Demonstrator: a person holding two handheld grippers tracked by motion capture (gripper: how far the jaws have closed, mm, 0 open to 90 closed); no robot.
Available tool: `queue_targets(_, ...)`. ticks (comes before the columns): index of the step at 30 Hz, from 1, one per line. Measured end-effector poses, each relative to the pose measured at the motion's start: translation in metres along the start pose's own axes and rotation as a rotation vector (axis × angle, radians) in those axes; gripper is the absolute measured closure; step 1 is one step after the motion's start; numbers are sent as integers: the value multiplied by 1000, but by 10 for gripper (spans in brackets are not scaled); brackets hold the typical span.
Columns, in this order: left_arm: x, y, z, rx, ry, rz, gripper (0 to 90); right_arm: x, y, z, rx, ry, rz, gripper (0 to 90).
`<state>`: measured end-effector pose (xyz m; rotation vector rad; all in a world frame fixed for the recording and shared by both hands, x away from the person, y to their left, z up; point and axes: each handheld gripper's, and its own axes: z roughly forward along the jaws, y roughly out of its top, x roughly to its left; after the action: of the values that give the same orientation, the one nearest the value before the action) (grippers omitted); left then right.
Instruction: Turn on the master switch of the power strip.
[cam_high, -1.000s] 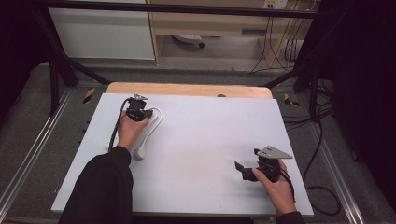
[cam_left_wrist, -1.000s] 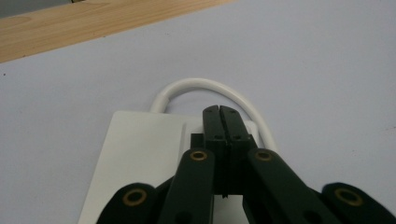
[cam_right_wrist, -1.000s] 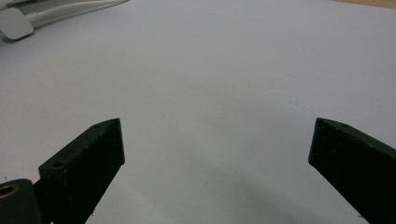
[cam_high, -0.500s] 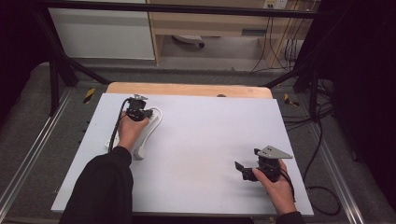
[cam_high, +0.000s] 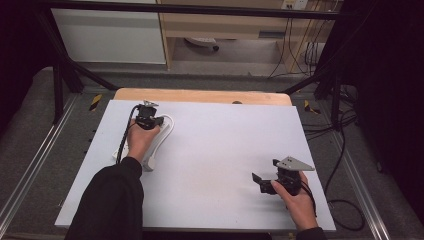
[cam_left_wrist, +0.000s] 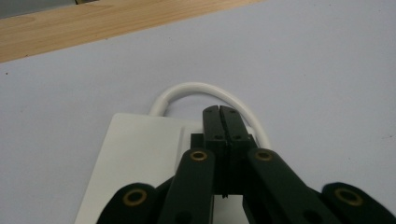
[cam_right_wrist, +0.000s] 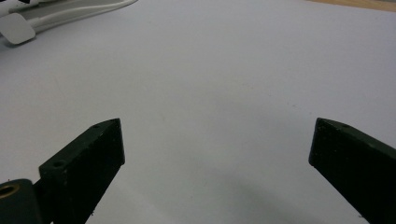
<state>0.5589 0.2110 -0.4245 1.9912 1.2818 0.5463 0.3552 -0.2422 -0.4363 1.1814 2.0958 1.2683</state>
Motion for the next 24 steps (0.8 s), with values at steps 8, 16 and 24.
queue_targets(8, -1, 0, 0, -7, 5, 14, 900, 0, 0, 0, -3, -1, 0, 36)
queue_targets(16, -2, -1, -3, -40, 1, 3, 900, -1, 0, 0, -4, -2, -1, 36)
queue_targets(24, -6, 0, -10, -71, -24, -4, 858, 0, 0, 0, -4, -3, 0, 36)
